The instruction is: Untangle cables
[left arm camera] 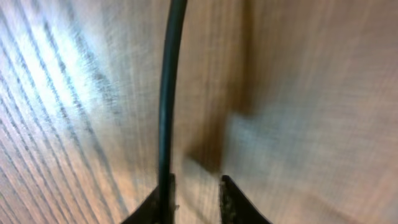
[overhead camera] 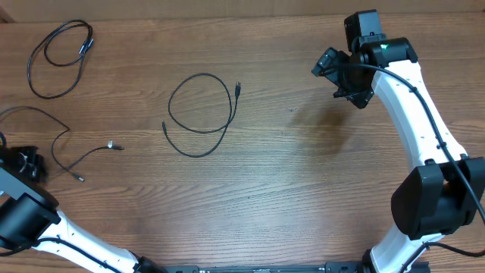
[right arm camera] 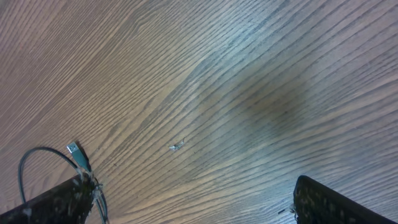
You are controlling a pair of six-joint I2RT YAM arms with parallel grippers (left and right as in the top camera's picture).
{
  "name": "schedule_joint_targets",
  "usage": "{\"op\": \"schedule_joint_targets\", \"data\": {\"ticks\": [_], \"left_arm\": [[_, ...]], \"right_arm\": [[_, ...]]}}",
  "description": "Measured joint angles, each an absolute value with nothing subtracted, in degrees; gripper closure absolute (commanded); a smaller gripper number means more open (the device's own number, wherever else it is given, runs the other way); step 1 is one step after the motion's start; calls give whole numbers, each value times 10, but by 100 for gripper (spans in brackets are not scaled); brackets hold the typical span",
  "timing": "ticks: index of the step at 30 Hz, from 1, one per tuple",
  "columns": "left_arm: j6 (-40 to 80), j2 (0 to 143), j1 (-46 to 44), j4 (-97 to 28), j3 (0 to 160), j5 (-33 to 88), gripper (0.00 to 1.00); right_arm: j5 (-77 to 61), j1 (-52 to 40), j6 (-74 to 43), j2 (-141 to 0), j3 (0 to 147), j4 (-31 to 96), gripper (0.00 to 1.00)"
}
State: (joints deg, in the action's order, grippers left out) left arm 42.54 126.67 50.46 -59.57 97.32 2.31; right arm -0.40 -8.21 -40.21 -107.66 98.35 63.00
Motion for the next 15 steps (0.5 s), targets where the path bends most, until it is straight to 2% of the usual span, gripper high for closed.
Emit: {"op": "schedule_joint_targets", "data": {"ticks": [1, 2, 6, 9, 11, 13, 15], "left_arm": [[425, 1267, 505, -595, 984, 31, 94], [425, 1267, 505, -595, 995, 41, 96], [420, 1267, 505, -586, 1024, 79, 96], [418, 1267, 504, -580, 1029, 110, 90], [419, 1267, 503, -580, 1029, 122, 91], [418, 1267, 503, -578, 1029, 130, 96], [412, 1267, 503, -570, 1029, 135, 96]], "right_arm": [[-4, -82, -402, -1077, 983, 630, 0], [-4, -82, -402, -1077, 983, 630, 0], [-4, -82, -402, -1077, 983, 630, 0], [-4, -82, -402, -1077, 983, 630, 0], [-4, -82, -402, -1077, 983, 630, 0], [-4, -82, -402, -1077, 983, 630, 0], [-4, -82, -402, -1077, 983, 631, 0]]}}
